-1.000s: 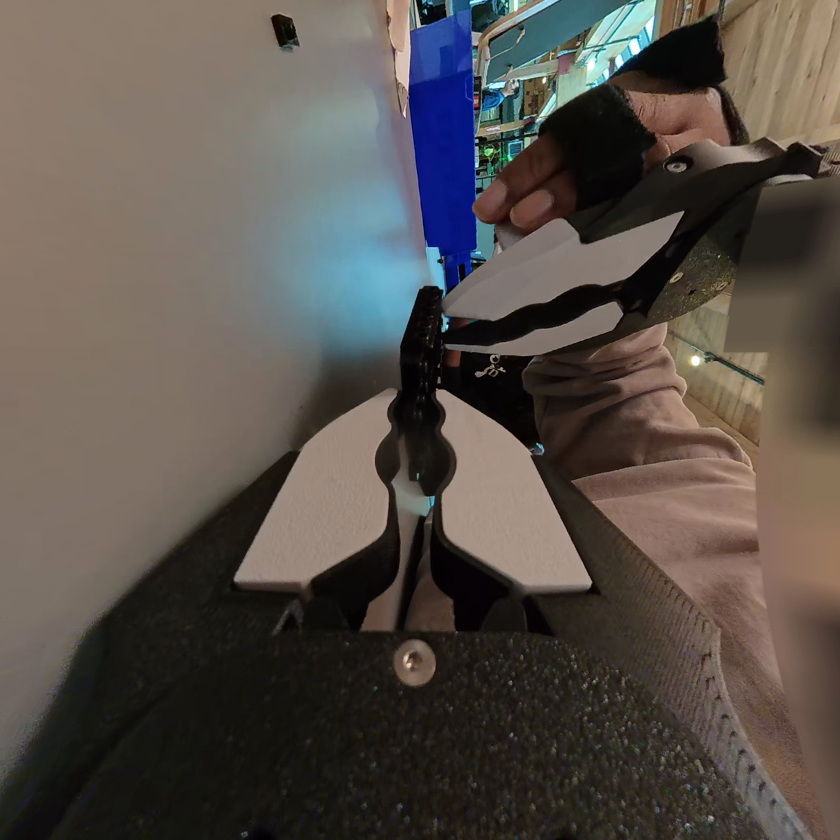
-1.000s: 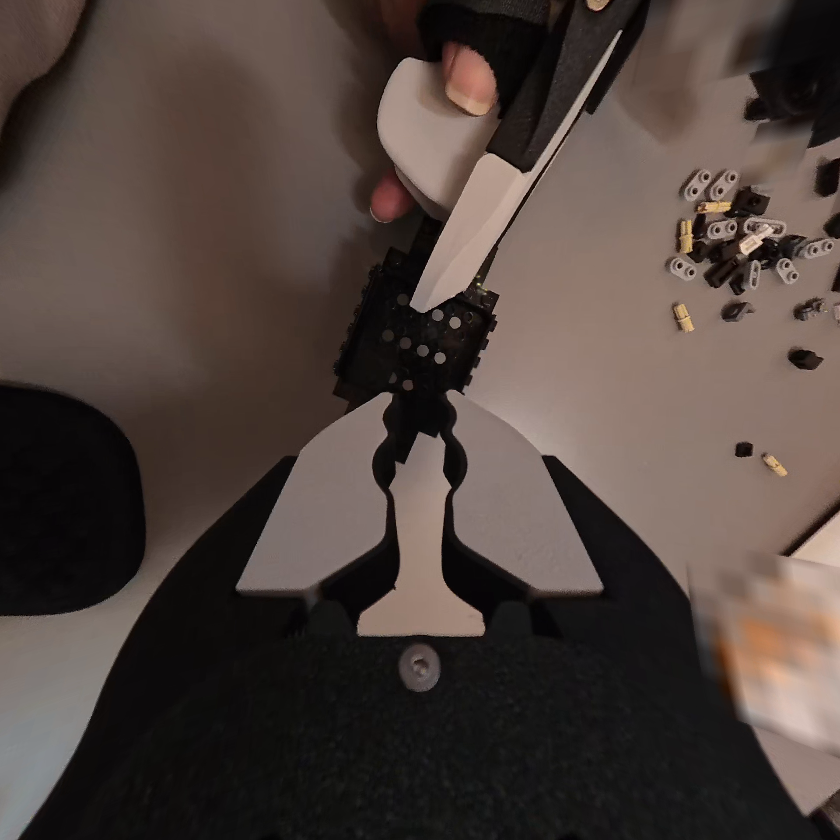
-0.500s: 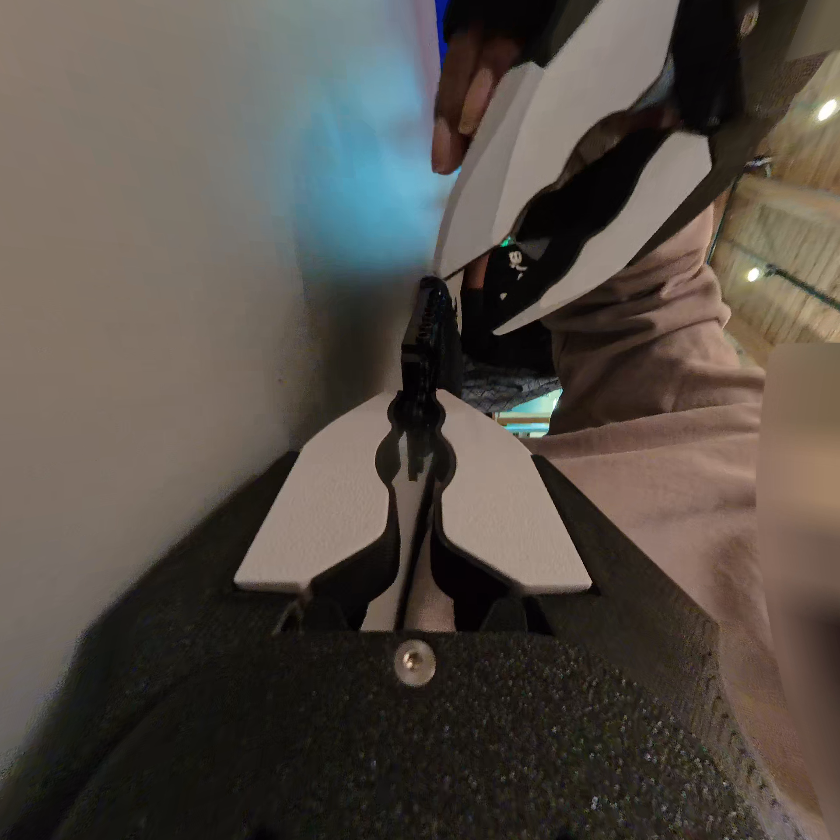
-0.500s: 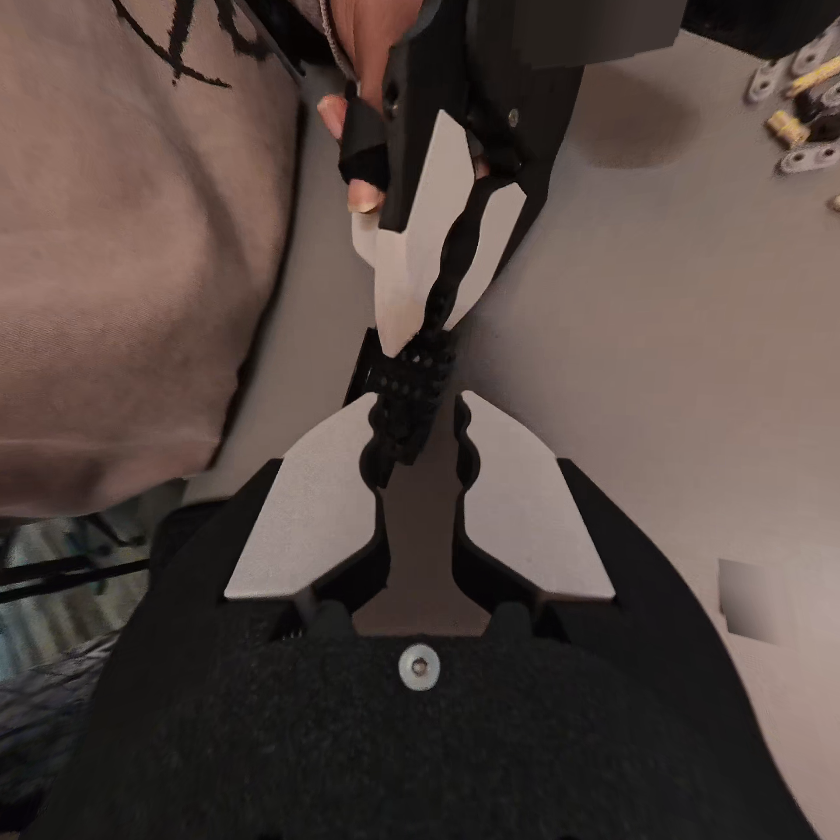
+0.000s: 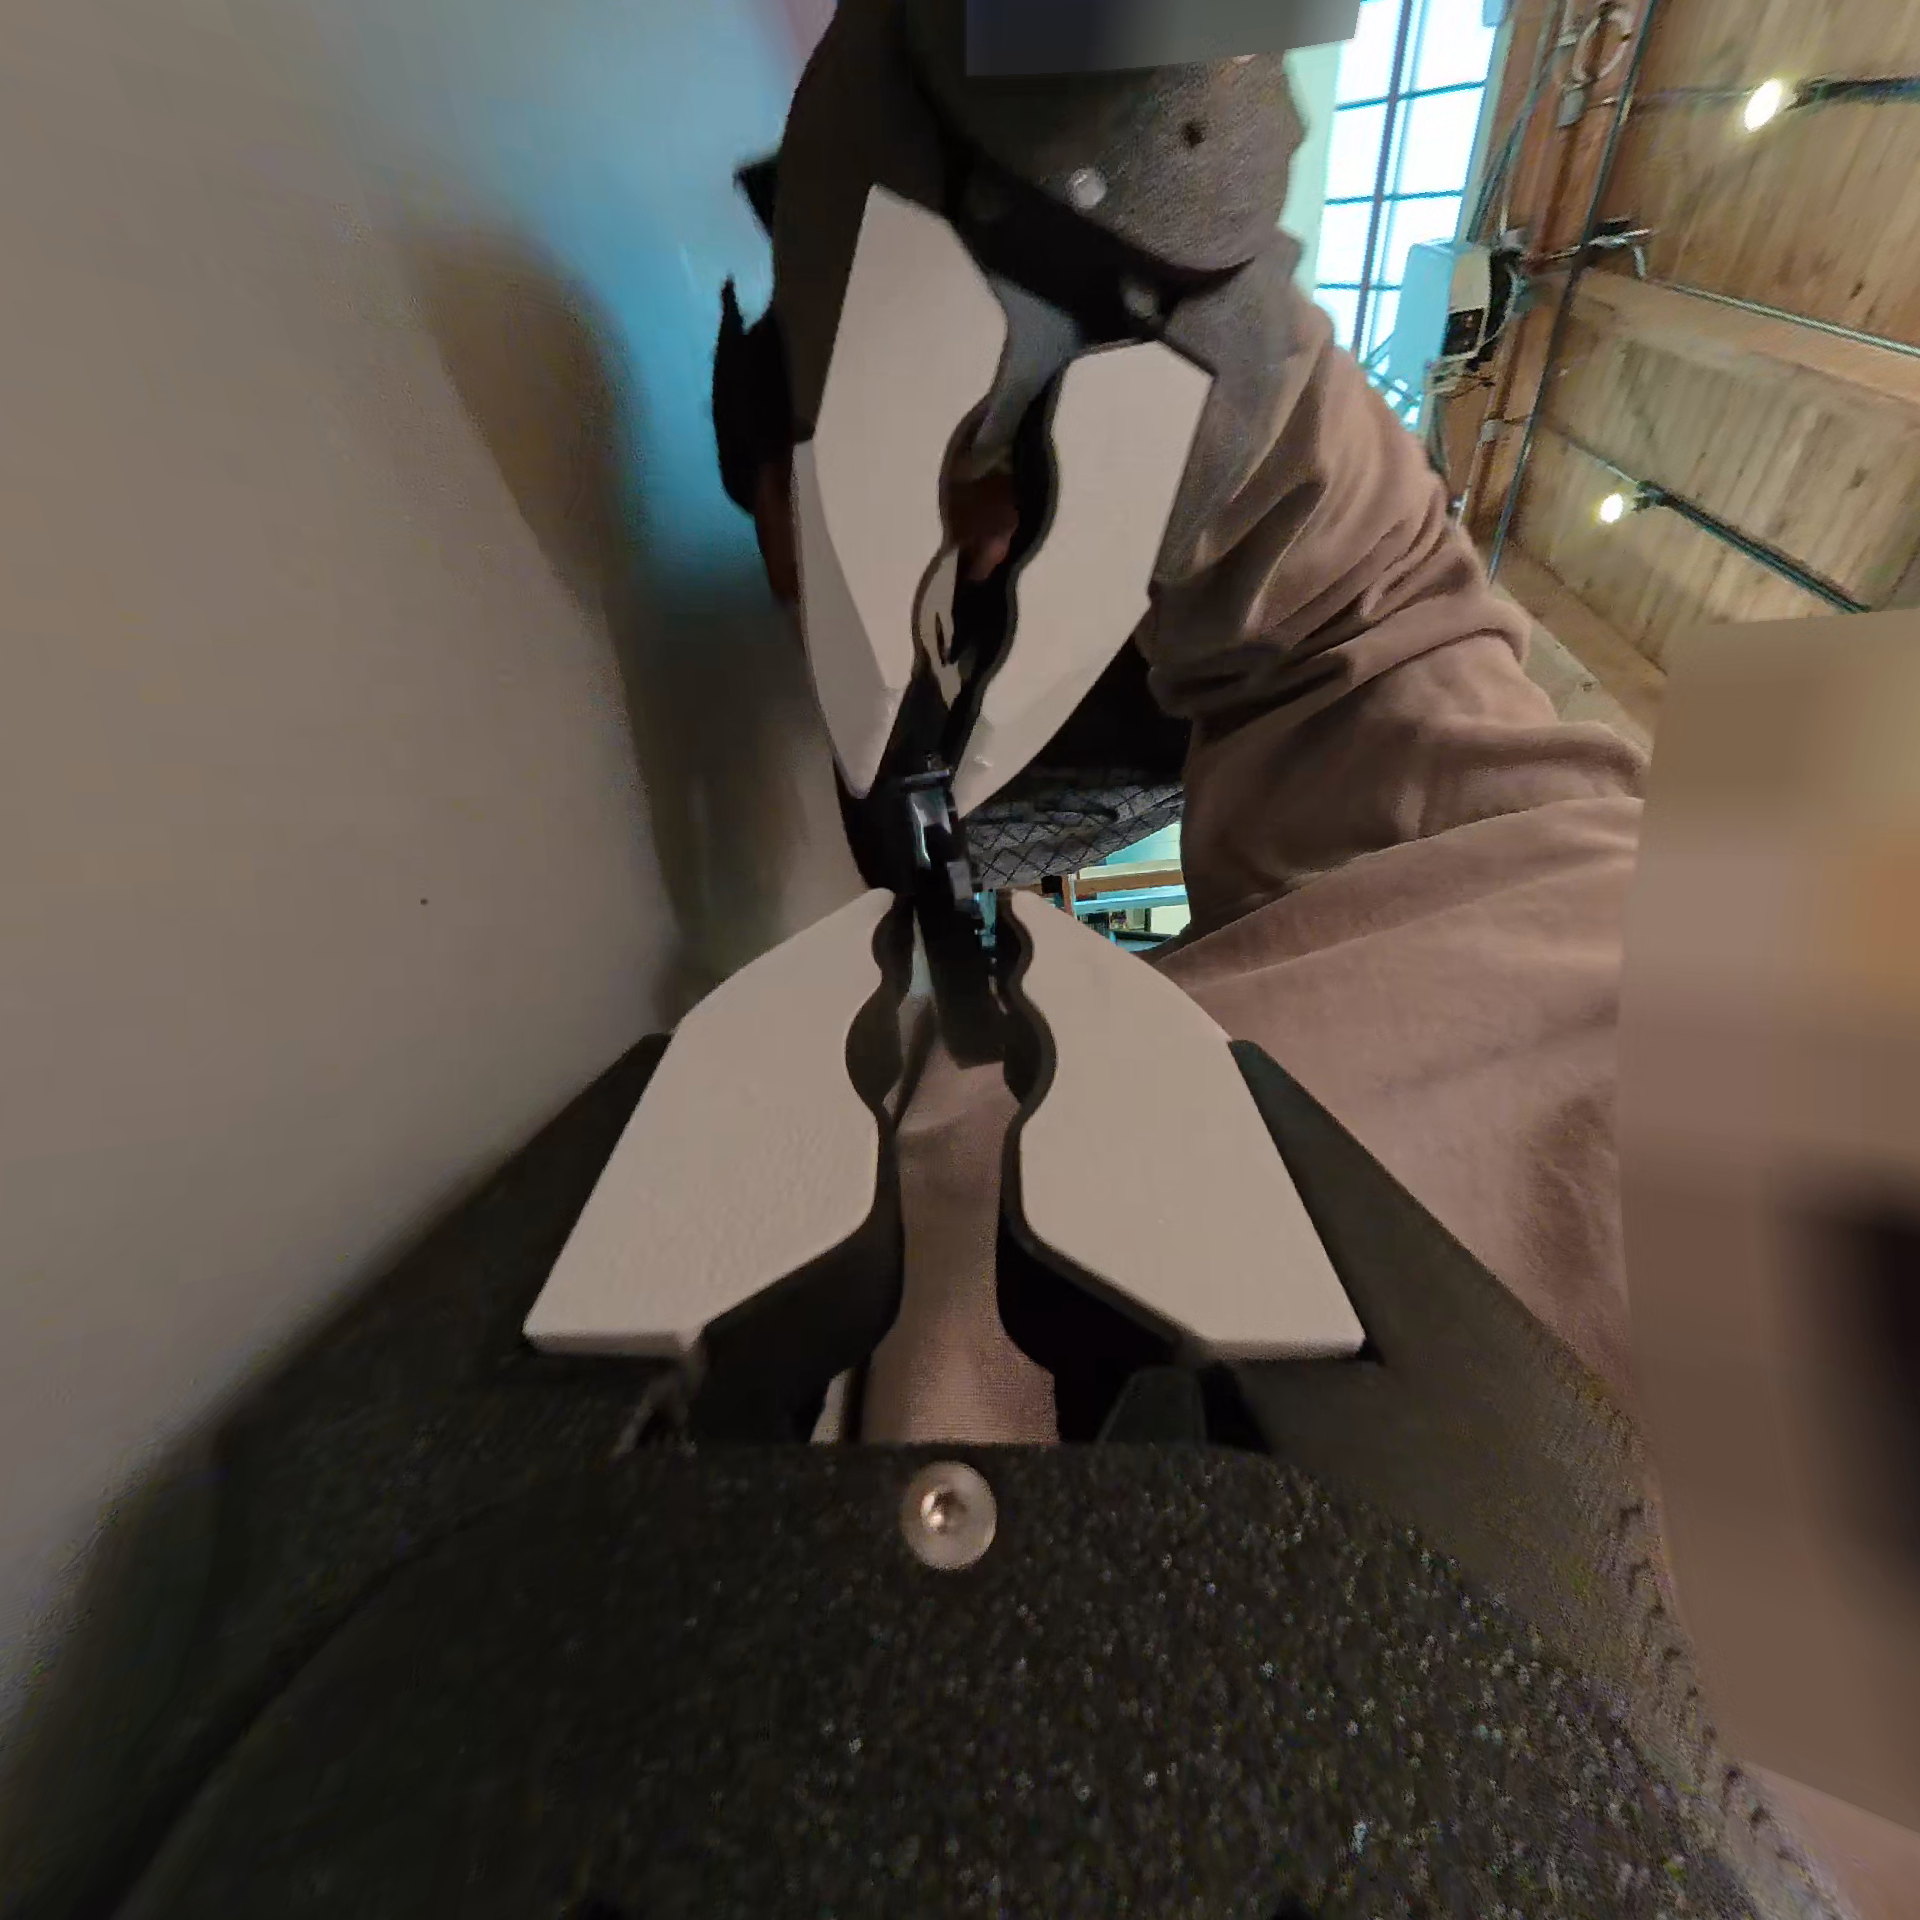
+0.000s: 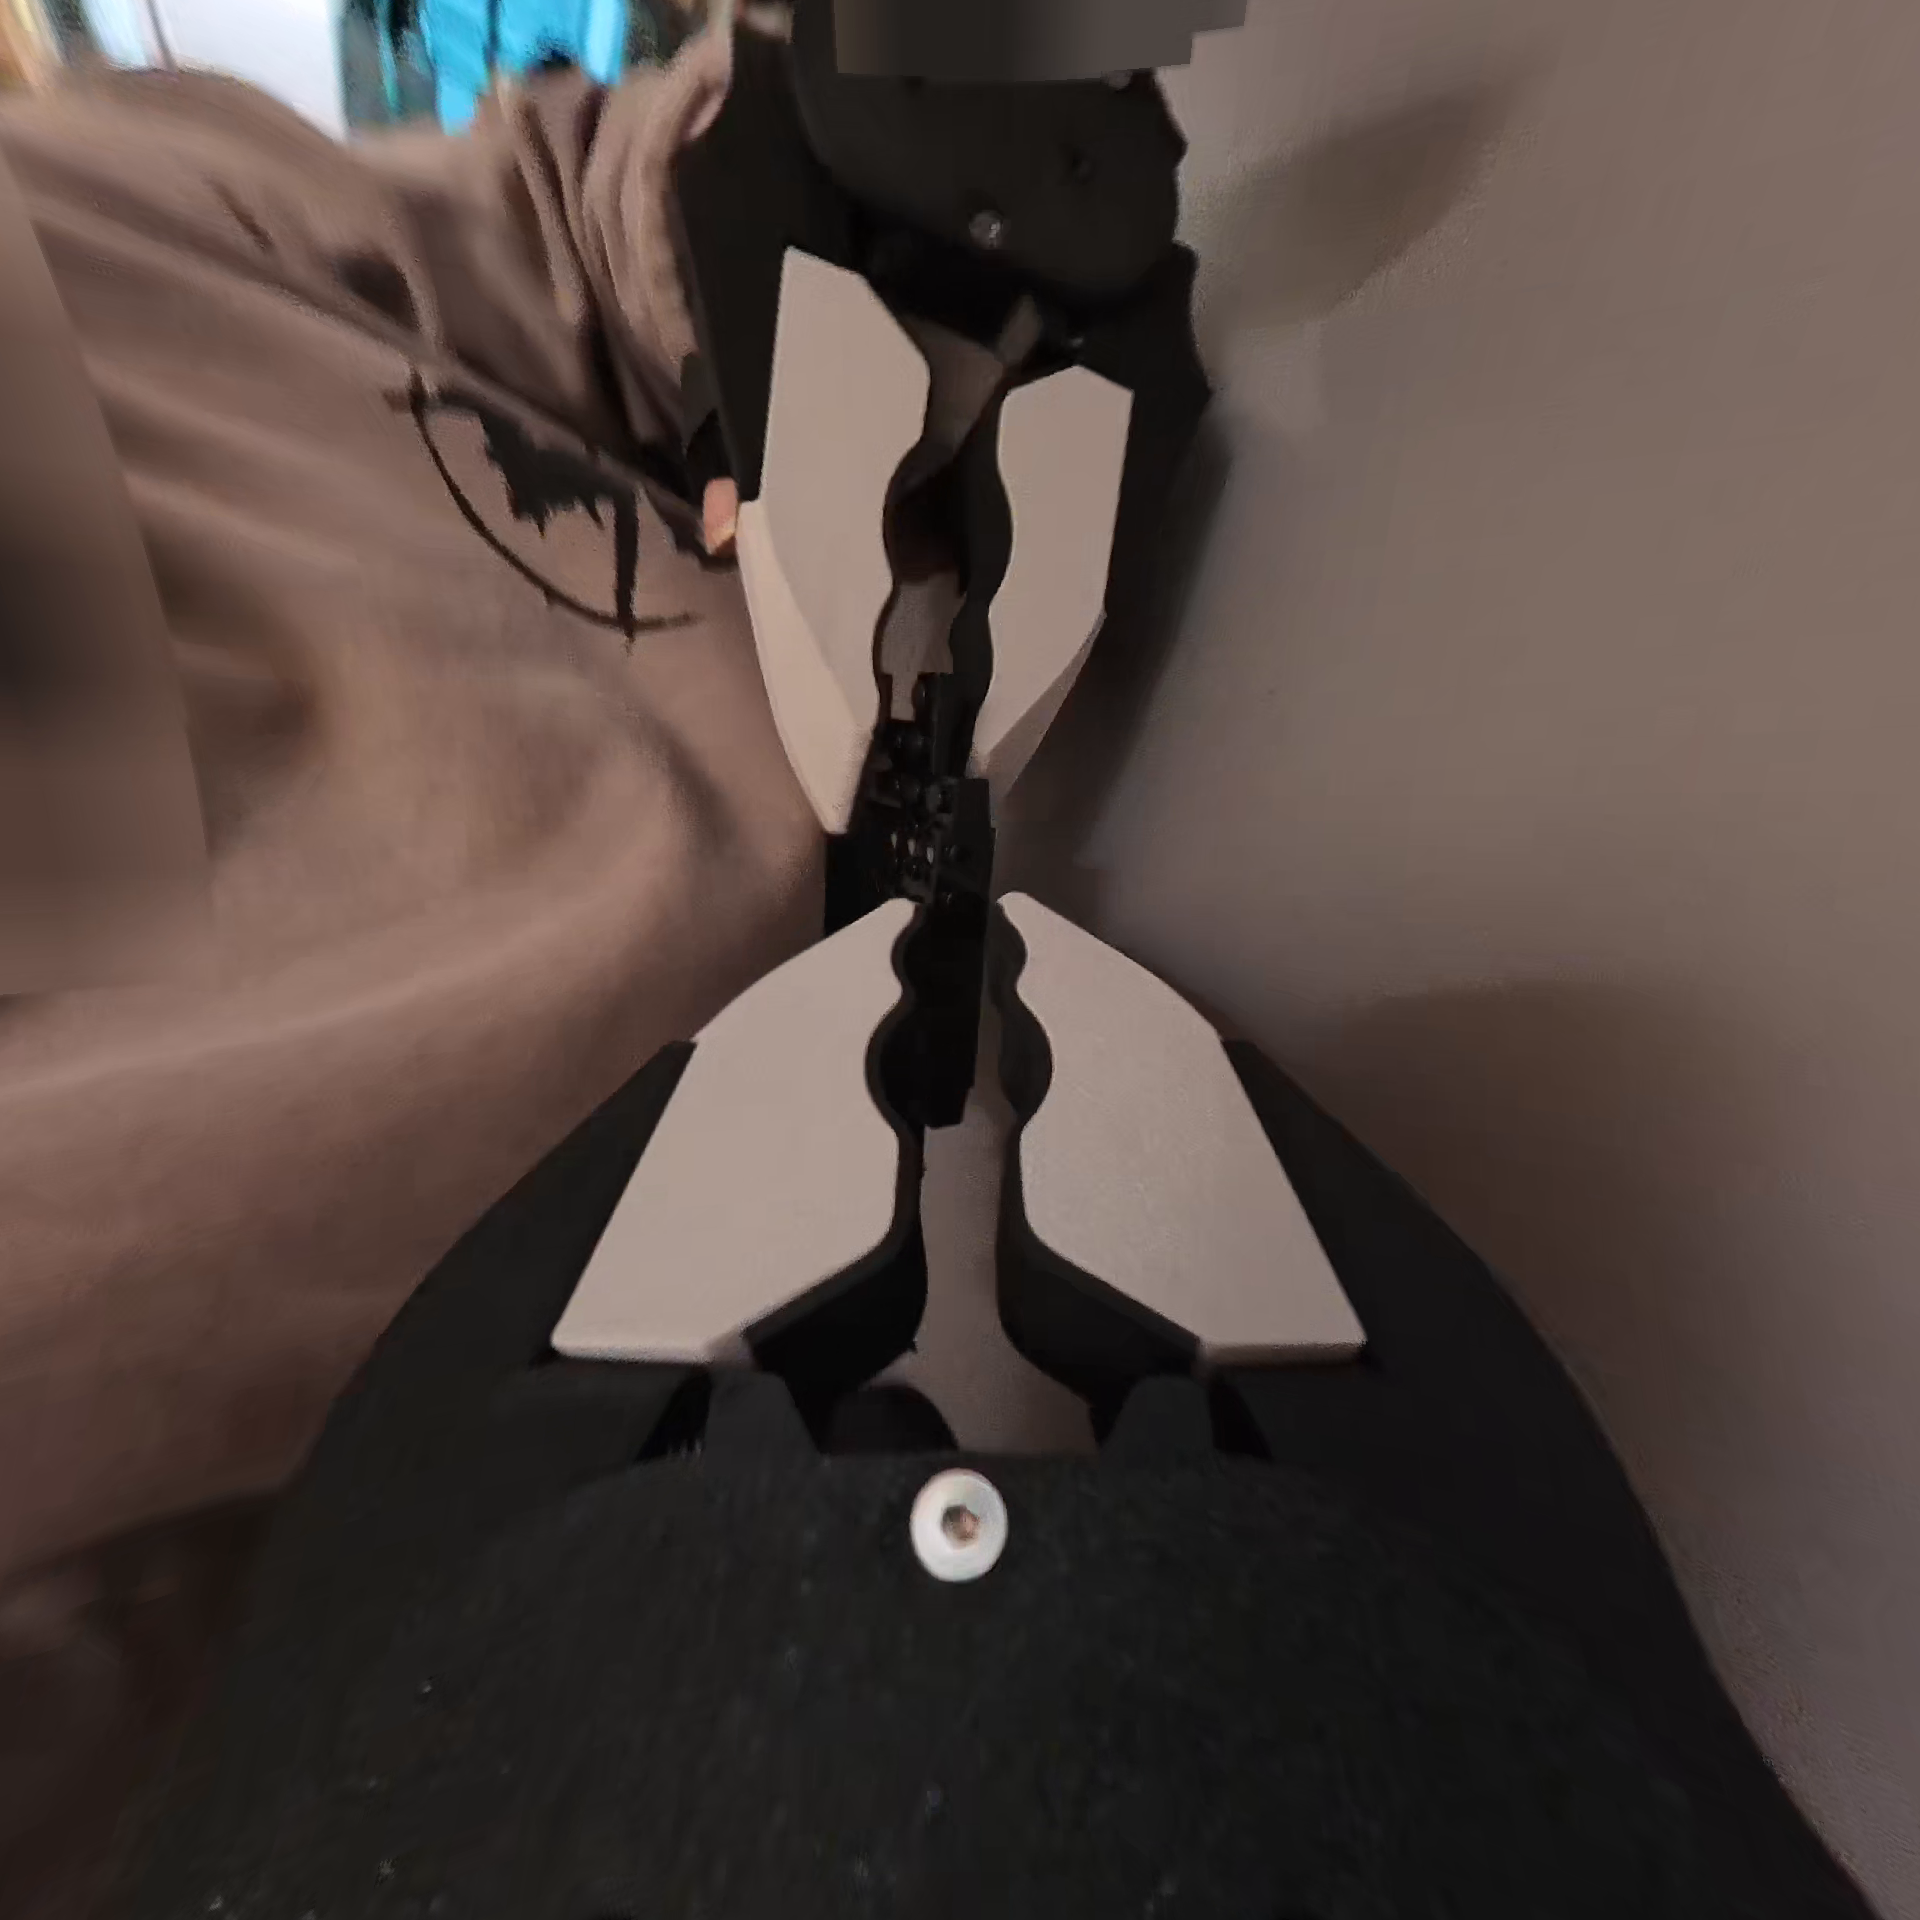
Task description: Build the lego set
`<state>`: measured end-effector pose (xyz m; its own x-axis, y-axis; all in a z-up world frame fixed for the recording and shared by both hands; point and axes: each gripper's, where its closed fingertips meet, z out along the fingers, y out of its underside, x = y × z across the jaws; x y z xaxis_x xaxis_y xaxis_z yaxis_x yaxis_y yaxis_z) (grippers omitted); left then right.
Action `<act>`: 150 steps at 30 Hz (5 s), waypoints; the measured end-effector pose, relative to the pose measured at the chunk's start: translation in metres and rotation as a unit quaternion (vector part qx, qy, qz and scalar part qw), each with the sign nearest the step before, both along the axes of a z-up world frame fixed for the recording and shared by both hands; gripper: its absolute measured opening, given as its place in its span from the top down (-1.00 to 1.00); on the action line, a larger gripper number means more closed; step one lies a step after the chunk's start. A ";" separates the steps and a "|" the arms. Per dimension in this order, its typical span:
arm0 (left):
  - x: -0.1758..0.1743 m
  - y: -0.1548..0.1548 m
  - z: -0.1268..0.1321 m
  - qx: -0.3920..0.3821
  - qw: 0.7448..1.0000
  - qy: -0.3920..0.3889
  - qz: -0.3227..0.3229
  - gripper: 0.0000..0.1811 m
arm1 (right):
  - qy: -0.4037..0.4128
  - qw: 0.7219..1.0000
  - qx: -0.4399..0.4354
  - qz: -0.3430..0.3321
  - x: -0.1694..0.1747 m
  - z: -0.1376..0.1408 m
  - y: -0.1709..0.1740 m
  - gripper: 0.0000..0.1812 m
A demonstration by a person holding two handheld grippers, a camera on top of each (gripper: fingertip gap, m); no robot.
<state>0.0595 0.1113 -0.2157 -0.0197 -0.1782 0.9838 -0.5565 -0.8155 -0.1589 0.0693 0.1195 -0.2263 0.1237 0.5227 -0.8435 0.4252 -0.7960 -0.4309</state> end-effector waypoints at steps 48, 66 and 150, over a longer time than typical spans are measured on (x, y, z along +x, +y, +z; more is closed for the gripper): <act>-0.016 -0.019 0.005 0.042 0.993 -0.032 -0.106 0.87 | 0.057 0.981 -0.010 -0.182 -0.004 0.023 0.010 0.90; 0.001 0.028 0.030 0.101 0.986 -0.098 0.087 0.86 | 0.228 0.853 -0.013 -0.470 0.020 0.045 0.054 0.90; -0.009 0.069 0.001 0.002 0.977 -0.037 0.209 0.90 | 0.072 0.842 0.038 -0.534 -0.014 0.014 0.057 0.65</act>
<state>0.0504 0.1805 -0.2151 -0.0162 -0.1904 0.9816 -0.1623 -0.9682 -0.1904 0.0557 0.1760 -0.2127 0.4567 0.2315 -0.8590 -0.5759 -0.6590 -0.4838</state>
